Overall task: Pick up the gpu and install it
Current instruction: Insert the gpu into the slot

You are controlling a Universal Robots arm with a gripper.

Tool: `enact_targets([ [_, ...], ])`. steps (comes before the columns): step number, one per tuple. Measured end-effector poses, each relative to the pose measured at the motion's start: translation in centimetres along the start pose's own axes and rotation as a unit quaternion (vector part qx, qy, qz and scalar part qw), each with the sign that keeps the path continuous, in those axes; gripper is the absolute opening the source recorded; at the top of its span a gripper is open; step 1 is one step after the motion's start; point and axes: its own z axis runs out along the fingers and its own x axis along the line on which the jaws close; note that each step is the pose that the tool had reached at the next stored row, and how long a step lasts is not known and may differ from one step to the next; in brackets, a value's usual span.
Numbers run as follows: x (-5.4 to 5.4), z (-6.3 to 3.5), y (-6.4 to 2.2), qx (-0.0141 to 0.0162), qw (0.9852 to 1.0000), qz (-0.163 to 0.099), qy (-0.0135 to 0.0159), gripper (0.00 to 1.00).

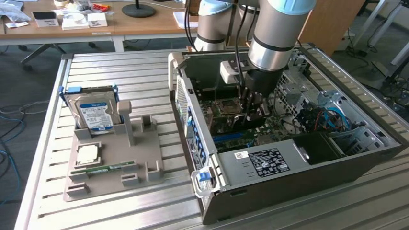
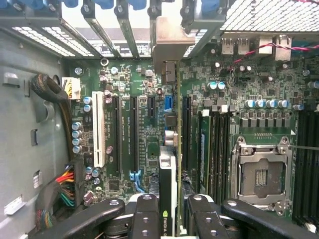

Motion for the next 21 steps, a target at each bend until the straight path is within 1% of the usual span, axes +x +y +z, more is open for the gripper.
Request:
enact_targets([
  [1,0.0,0.05,0.08,0.0001,1.0000,0.000,0.0001,0.27],
  [6,0.0,0.41,0.39,0.0001,1.0000,0.000,0.0029,0.27],
  [7,0.0,0.42,0.44,0.0000,1.0000,0.000,0.0030,0.27],
  [12,0.0,0.54,0.78,0.0002,1.0000,0.000,0.0030,0.27],
  [17,0.0,0.83,0.82,0.0003,1.0000,0.000,0.0029,0.27],
  [21,0.0,0.93,1.09,0.0003,1.0000,0.000,0.0030,0.27],
])
